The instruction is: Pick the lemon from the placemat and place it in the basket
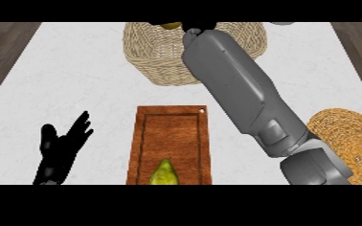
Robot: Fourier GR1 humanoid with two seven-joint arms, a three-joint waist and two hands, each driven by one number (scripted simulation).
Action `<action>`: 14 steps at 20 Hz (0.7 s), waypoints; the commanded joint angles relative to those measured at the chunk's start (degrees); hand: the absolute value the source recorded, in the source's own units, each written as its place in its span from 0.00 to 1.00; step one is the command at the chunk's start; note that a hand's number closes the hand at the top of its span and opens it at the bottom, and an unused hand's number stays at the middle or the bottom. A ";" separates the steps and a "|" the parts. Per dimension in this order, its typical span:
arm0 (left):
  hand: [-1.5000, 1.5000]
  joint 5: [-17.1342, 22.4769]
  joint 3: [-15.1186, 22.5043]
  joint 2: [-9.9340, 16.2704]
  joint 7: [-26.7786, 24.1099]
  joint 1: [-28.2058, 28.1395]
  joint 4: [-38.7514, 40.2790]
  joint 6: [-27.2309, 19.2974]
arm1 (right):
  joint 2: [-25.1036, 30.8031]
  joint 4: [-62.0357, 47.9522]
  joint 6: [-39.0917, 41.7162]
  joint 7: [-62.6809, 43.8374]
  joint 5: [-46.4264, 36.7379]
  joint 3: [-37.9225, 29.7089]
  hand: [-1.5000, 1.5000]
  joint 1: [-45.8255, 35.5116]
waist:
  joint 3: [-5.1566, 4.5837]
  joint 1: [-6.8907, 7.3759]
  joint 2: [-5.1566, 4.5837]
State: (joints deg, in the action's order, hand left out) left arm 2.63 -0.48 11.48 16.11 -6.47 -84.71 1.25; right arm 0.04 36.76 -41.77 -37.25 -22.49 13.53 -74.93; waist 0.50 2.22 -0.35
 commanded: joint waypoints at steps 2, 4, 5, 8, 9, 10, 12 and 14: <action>0.50 0.01 -0.11 -1.43 1.68 0.72 3.09 -0.96 | 1.97 -9.46 -3.73 -4.85 -6.56 1.89 1.00 -0.04 | -0.61 -1.30 -0.06; 0.50 -0.10 0.56 -1.30 2.91 1.00 2.12 -0.33 | 0.55 -11.64 0.90 -4.57 -7.73 3.67 1.00 -0.87 | -0.57 -1.26 0.06; 0.50 -0.80 0.46 -1.02 -1.80 -1.59 3.99 0.57 | 1.52 -12.68 1.50 -0.99 -6.58 2.14 1.00 -0.69 | -0.57 -0.63 -0.20; 0.50 -1.20 -0.36 -0.46 -1.56 -2.40 2.92 0.02 | 1.22 -11.42 2.20 1.33 -8.51 3.93 0.00 1.99 | -0.54 -1.36 0.15; 0.50 -0.26 -0.64 0.26 0.57 -2.02 2.75 1.10 | 2.86 -12.21 4.63 1.04 -8.66 3.68 0.00 -0.06 | -0.53 -1.27 0.11; 0.50 -1.76 0.43 -1.50 0.01 -2.20 1.38 -1.01 | 3.13 -12.41 4.56 1.66 -8.19 2.24 0.00 -0.85 | -0.52 -1.10 0.09; 0.50 0.19 -1.24 -0.50 1.71 1.31 4.15 0.70 | 3.37 -10.15 1.73 5.13 -7.74 1.32 0.00 1.89 | -0.51 -1.61 0.08; 0.50 -1.97 1.74 -3.57 2.53 -2.94 -0.82 -2.23 | 5.77 -8.82 5.73 4.92 -7.34 0.59 0.00 0.69 | -0.49 -1.54 0.29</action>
State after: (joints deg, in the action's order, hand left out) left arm 1.47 -0.36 10.17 15.58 -7.74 -85.31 0.62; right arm 3.69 26.49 -38.37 -34.10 -29.93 15.18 -74.30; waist 0.56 1.00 0.02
